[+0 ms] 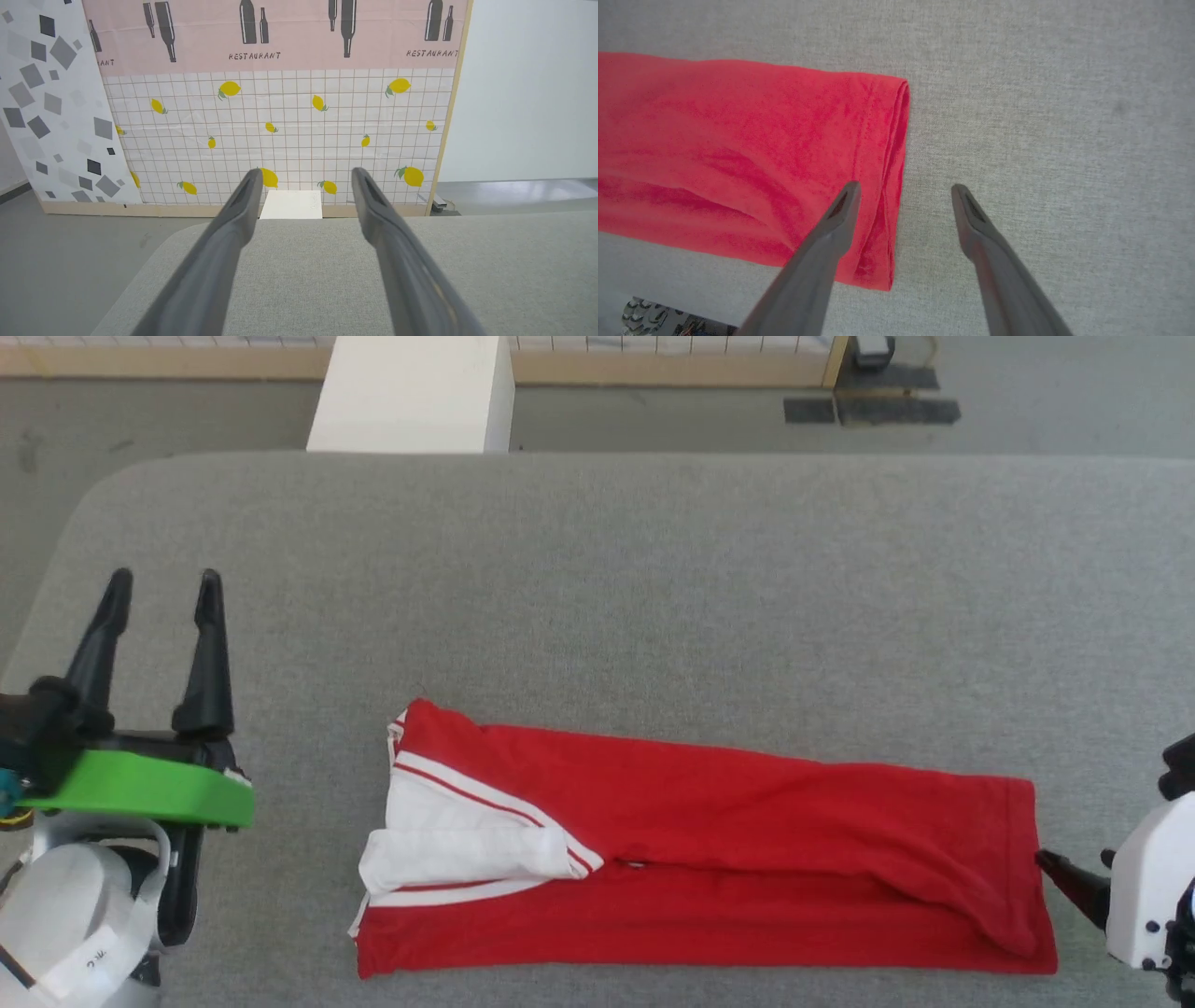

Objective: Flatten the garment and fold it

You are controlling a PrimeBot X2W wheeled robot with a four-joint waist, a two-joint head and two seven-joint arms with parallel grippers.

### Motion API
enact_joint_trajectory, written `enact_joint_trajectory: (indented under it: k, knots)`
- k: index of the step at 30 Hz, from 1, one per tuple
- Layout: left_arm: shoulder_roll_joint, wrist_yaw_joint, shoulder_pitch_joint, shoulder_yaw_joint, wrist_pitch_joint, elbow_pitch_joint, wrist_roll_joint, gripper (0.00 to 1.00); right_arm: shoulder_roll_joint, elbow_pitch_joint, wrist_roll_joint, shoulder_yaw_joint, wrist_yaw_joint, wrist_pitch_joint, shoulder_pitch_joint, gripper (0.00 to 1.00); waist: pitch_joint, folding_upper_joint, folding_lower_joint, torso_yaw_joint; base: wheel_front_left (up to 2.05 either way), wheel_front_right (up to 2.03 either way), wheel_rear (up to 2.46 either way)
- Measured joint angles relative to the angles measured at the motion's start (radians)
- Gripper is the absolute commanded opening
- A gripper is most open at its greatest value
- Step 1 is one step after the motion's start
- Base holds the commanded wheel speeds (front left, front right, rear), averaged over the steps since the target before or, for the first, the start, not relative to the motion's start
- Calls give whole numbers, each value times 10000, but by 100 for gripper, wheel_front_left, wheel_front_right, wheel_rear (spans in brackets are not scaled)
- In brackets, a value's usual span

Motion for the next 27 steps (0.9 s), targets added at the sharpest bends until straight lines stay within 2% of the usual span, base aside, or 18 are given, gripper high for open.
enact_joint_trajectory:
  k: [6,11,16,24,25,26,27]
  knots:
    - [-895,-167,74,1078,-73,-276,802,100,-130,274,151,353,0,50,159,100,506,0,0,45,0,0,0]
    - [-1446,-571,501,1730,-81,-295,1277,100,-25,385,311,742,-2,-171,147,100,764,0,1,15,0,0,0]
    - [-1778,-988,690,2054,-82,-188,1586,100,121,573,573,1315,-17,-433,-123,100,808,0,0,19,0,0,0]
    - [-2163,-1398,719,2213,-81,86,1929,100,138,913,637,2023,-19,-571,-510,100,718,0,0,127,0,0,0]
    - [-2196,-1421,719,2234,-81,98,1971,100,125,966,631,2036,-17,-571,-525,91,716,0,0,143,0,0,0]
    - [-2224,-1478,718,2265,-81,111,1979,100,86,980,616,2065,-15,-571,-543,35,713,0,0,150,0,0,0]
    - [-2251,-1496,718,2299,-81,119,1981,100,73,1005,602,2065,-12,-568,-556,0,716,0,0,151,0,0,0]
